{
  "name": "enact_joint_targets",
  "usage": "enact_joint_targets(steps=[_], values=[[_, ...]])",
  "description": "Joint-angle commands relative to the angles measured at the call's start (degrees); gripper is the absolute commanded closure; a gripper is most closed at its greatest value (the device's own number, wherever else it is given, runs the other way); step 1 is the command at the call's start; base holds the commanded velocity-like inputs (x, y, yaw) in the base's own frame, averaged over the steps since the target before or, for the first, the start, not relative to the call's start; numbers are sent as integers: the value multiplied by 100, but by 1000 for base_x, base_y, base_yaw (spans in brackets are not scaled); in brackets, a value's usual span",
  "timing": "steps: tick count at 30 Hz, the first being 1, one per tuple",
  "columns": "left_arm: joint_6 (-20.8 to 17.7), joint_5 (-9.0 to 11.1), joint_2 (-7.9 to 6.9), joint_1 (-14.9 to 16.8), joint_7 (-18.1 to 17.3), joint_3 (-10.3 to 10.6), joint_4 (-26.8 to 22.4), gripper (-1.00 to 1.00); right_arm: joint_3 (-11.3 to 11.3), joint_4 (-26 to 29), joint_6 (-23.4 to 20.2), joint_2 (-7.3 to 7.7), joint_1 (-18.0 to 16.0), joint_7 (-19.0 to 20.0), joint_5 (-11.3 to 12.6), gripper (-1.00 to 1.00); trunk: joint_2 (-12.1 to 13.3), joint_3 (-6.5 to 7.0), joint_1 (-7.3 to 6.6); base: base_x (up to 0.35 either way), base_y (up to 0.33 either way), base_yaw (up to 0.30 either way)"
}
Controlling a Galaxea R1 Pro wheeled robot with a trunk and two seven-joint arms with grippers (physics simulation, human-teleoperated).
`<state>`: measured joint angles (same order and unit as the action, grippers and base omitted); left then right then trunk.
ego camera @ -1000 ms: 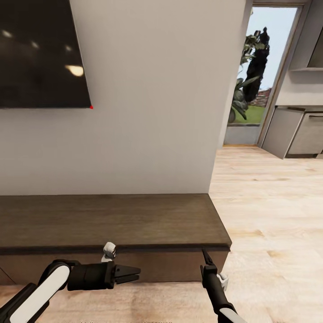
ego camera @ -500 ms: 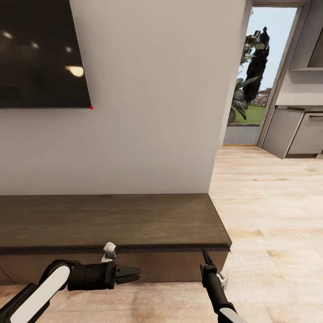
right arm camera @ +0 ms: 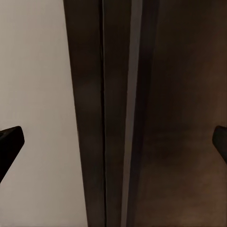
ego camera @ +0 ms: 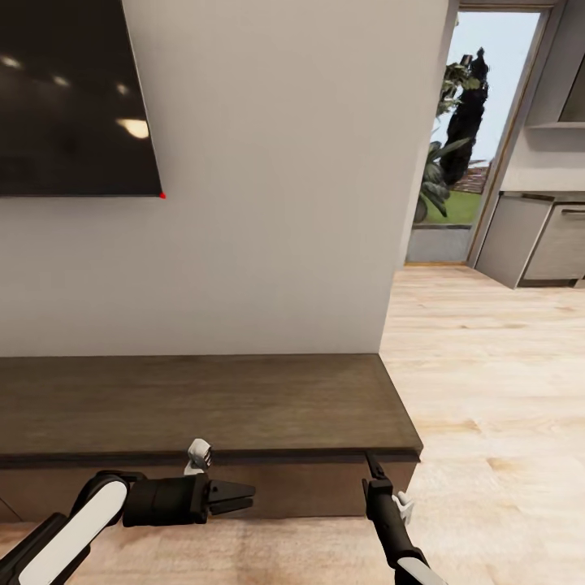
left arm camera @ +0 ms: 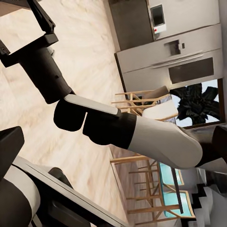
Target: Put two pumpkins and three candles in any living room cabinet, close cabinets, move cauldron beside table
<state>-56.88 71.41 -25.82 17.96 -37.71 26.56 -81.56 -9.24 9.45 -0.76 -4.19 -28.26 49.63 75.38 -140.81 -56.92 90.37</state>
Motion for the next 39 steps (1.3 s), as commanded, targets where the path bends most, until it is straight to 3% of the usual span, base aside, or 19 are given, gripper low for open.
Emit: enact_joint_targets(steps=[1,9,18,39], values=[[-16,5,-3,5,-17,7,3,-100,-39,-4,-3,-3,-4,20,-20,-100,-2,-5,-1,6,0,0],[-16,5,-5,7,-23,7,6,-100,-40,-4,14,-3,-4,15,-15,-100,-2,-5,-1,1,0,0],[-16,5,-2,6,-18,7,3,-100,-40,-4,22,-3,-4,14,-21,-100,-243,-113,131,0,0,0],[-7,3,-2,5,-17,9,8,-100,-34,-4,28,-3,-4,11,-23,-100,-243,-113,131,37,0,0]])
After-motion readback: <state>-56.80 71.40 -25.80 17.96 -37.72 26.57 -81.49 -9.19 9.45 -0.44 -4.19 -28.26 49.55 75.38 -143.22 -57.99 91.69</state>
